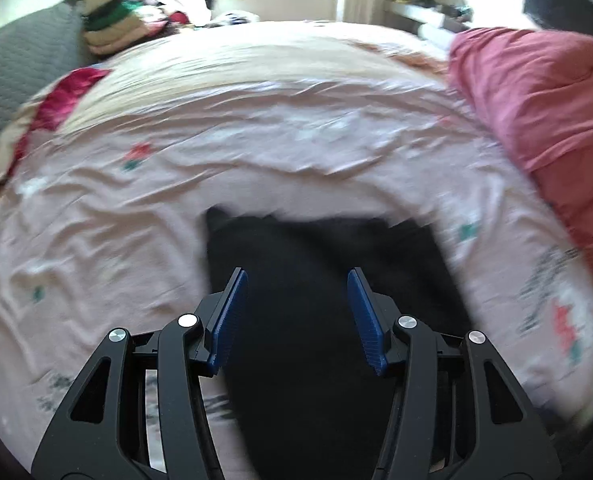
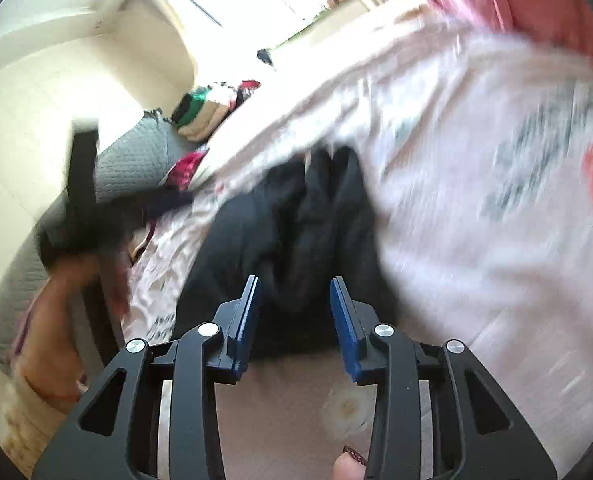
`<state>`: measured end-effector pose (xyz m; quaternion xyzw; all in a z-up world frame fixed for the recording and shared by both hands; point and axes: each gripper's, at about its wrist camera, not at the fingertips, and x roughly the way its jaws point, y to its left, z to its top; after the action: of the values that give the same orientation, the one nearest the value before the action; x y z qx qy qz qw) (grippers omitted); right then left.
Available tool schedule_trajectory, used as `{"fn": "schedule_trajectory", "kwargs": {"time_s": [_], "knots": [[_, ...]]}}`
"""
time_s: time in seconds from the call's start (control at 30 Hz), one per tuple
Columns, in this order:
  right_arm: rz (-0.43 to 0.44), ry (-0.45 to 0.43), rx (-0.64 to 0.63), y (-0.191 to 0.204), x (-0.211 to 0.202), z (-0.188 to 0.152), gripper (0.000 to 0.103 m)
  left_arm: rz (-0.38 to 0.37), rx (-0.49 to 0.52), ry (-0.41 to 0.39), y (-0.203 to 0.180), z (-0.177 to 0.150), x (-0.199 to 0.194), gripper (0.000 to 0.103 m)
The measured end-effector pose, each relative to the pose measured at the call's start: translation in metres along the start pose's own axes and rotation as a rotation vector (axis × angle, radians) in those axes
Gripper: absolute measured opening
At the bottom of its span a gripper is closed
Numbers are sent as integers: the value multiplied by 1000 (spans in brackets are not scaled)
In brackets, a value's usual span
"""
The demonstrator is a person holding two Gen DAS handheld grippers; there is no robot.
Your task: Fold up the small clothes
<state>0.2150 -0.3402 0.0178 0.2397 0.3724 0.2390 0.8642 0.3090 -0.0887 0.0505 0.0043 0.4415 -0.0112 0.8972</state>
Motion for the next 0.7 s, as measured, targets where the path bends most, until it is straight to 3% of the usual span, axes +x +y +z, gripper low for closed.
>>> {"fn": "schedule_trajectory", "kwargs": {"time_s": [0.1, 0.2, 0.3, 0.43, 0.53, 0.6, 0.7], "knots": [[16, 123, -107, 10, 27, 26, 61, -8, -35, 28, 17, -20, 13, 44], [-55, 180, -189, 12, 62, 41, 61, -20, -45, 11, 19, -29, 16, 44], [-14, 231, -136, 4, 91, 49, 61, -15, -22, -8, 16, -35, 15, 44], [-23, 269, -146, 1, 119, 57, 61, -23, -10, -17, 16, -36, 13, 44], [2, 277, -150, 9, 124, 57, 51, -32, -4, -22, 16, -38, 13, 45], [14, 282, -164, 11, 132, 61, 34, -36, -9, -26, 17, -39, 13, 45], [7, 283, -163, 9, 142, 59, 28, -41, -19, -27, 18, -40, 13, 46]]}}
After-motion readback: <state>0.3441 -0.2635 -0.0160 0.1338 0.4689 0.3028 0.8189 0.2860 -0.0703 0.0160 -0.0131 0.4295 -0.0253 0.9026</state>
